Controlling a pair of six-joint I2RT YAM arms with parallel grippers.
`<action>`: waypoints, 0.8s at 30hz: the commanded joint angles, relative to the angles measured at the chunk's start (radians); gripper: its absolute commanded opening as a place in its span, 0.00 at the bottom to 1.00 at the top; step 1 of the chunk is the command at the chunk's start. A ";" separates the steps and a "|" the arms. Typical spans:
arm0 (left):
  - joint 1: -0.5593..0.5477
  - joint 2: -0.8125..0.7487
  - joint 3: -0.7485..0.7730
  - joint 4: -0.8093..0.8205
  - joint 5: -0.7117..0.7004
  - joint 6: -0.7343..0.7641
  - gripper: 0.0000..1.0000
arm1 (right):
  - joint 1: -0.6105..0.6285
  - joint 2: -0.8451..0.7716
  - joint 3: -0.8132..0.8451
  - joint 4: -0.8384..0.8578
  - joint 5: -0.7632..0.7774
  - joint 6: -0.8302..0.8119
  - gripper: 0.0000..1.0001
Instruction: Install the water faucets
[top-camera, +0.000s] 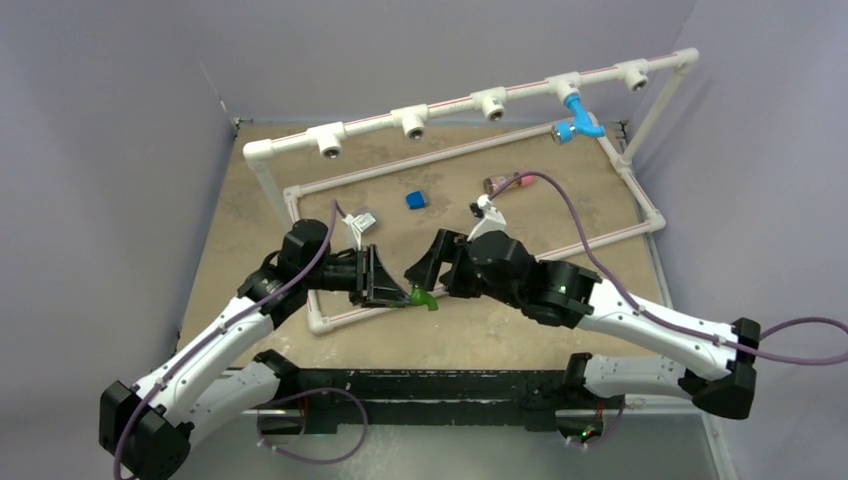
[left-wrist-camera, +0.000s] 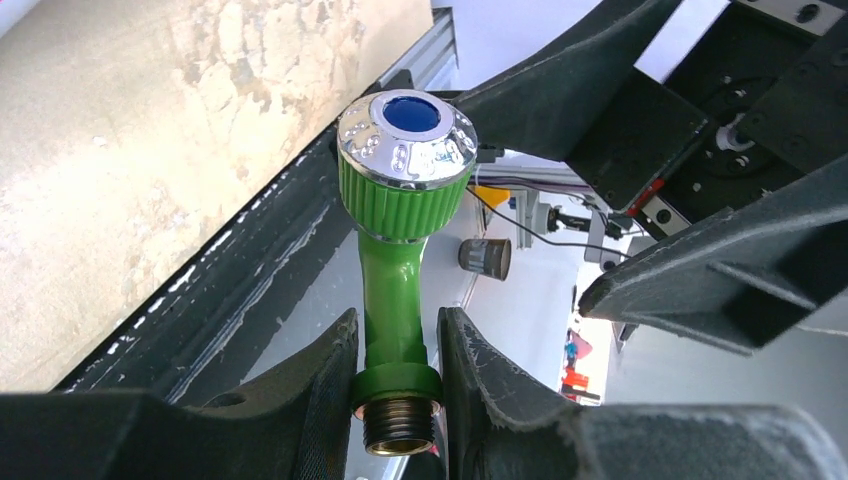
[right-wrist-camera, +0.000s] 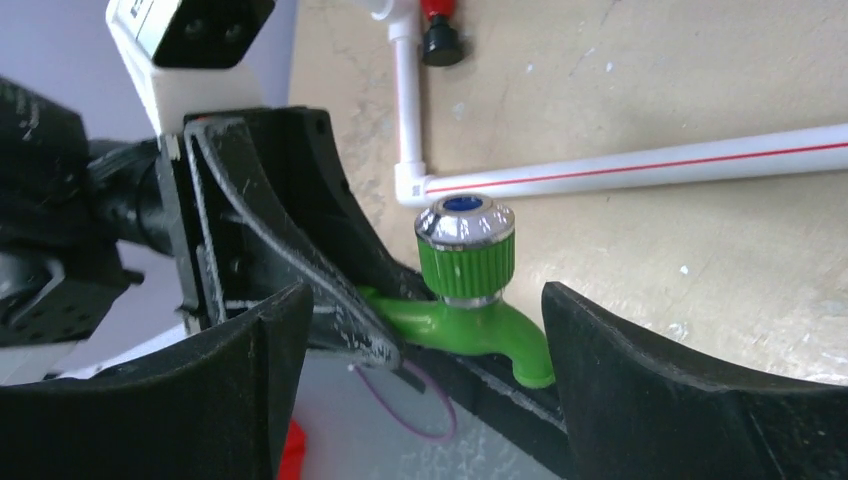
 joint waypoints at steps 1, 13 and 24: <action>-0.002 -0.036 0.003 0.089 0.066 -0.016 0.00 | 0.004 -0.106 -0.060 0.077 -0.076 0.003 0.86; -0.002 -0.105 0.061 0.320 0.264 -0.112 0.00 | 0.004 -0.389 -0.205 0.273 -0.330 -0.217 0.83; -0.001 -0.138 0.130 0.540 0.359 -0.224 0.00 | 0.004 -0.351 -0.186 0.479 -0.535 -0.298 0.75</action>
